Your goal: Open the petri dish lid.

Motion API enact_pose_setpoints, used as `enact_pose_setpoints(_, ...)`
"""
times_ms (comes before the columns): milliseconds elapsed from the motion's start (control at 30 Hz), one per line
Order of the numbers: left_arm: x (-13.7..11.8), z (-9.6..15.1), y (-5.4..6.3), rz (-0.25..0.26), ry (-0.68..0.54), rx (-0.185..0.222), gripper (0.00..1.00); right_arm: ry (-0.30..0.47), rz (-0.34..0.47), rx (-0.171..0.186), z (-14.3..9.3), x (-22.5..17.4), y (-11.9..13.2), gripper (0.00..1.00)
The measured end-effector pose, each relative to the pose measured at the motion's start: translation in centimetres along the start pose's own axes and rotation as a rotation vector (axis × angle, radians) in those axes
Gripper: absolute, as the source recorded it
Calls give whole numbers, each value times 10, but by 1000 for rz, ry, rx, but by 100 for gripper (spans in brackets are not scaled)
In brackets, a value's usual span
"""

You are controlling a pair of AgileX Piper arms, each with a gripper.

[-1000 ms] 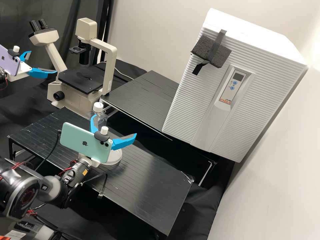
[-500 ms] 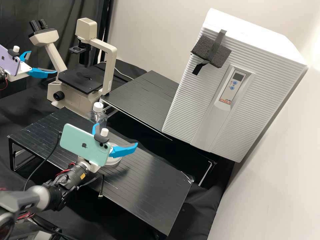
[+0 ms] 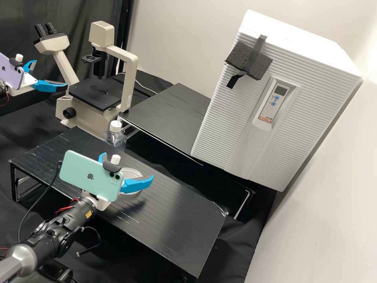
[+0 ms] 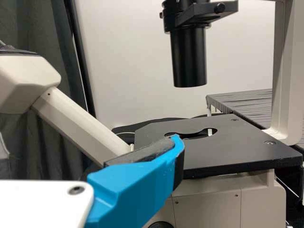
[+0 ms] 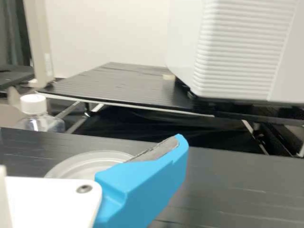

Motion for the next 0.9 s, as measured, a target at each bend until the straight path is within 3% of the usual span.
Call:
enact_pose_setpoints(100,0,0,0,0,0,0,100,5,-13,-9,-1,1,-2,100)
enact_pose_setpoints(333,0,0,0,0,0,0,100,-61,-56,-6,7,10,-8,100)
enact_pose_setpoints(700,0,0,0,0,0,0,100,-70,-35,-4,8,15,-8,100)
enact_pose_setpoints(900,0,0,0,0,0,0,100,-42,8,17,4,9,-3,100)
